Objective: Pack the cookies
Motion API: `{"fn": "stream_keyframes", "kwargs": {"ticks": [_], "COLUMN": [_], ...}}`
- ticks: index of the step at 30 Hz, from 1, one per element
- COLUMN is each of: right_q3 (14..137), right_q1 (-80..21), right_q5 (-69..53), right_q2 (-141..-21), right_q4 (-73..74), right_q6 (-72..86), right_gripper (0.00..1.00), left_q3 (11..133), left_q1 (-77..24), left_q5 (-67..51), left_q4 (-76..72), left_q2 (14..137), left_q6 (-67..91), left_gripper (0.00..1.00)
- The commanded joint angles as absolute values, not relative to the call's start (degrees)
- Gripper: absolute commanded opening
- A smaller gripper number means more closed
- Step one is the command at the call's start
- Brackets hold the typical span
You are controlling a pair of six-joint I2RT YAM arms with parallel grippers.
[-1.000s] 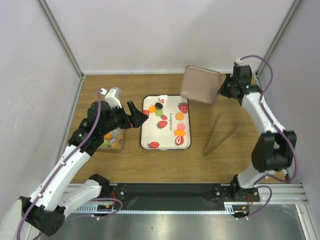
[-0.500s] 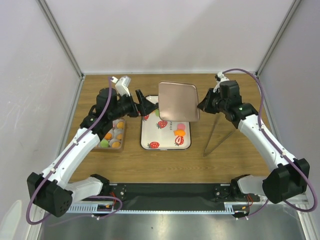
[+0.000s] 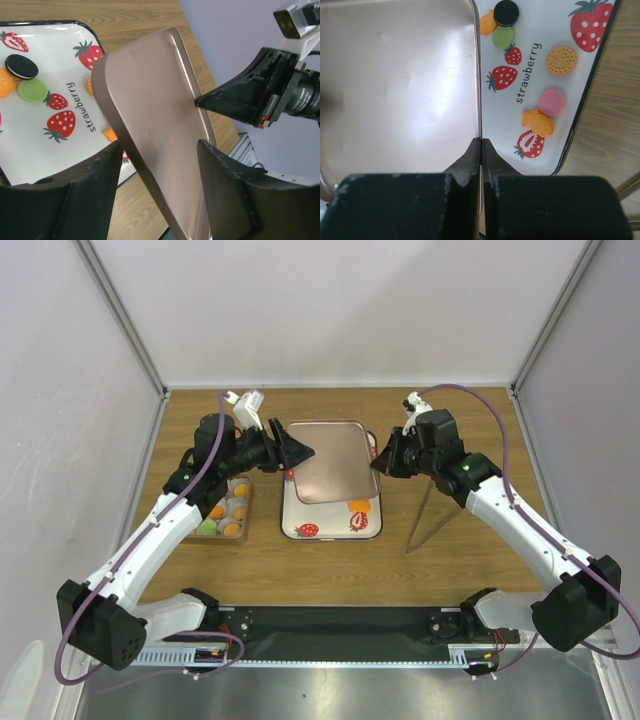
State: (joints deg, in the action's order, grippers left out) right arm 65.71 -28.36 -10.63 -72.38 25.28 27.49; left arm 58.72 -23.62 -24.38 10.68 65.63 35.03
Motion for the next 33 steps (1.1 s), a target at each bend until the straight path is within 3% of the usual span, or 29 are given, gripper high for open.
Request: {"fn": "stream_keyframes", "kwargs": {"ticks": [1,2,10,11,14,15,16,18,20,26,33], "right_q3": [68.20,68.55,68.47,68.64,68.56,68.55,68.73,68.82,68.91,64.44,55.91], "right_q1": [-30.05,-30.32,-33.13,-33.92,-35.06,-35.85,-36.29,-38.31,-40.77,-52.45,-67.30], "right_q5": [-10.64,-10.29,-9.14,-7.84,-3.80,-2.47,-1.07,3.68,9.28,14.94,16.34], "right_q2": [-71.28,-71.45,-71.19,-71.28,-70.93,-70.67,-69.79,-68.82,-66.72,-61.10,-56.86], "right_q4": [21.97,22.15,20.92,21.00,21.01,21.09,21.09,20.83,20.22,12.84,0.54], "right_q6": [28.83,28.83,28.83,28.13,27.07,25.77,24.97,21.73,18.74,5.47,-10.53], "right_gripper": [0.00,0.00,0.00,0.00,0.17,0.33,0.41,0.57,0.65,0.75,0.77], "left_q3": [60.55,61.08,62.31,62.84,64.68,66.17,66.79,67.76,68.46,73.73,83.67], "left_q1": [-23.03,-23.03,-23.03,-23.03,-23.03,-23.03,-23.11,-23.03,-22.94,-22.76,-20.83], "left_q5": [-25.40,-25.49,-25.66,-25.58,-24.26,-23.65,-22.95,-20.23,-16.90,-7.49,-1.31], "left_q4": [9.66,10.02,13.44,13.71,18.09,19.58,22.30,24.60,28.20,42.07,61.16], "left_q2": [65.65,65.74,64.78,64.60,64.42,64.51,64.34,63.37,61.80,60.99,63.99], "left_q6": [35.33,35.42,36.03,36.04,36.39,36.73,37.00,38.40,39.54,48.59,63.70], "left_gripper": [0.60,0.51,0.25,0.16,0.01,0.00,0.00,0.00,0.00,0.00,0.00]}}
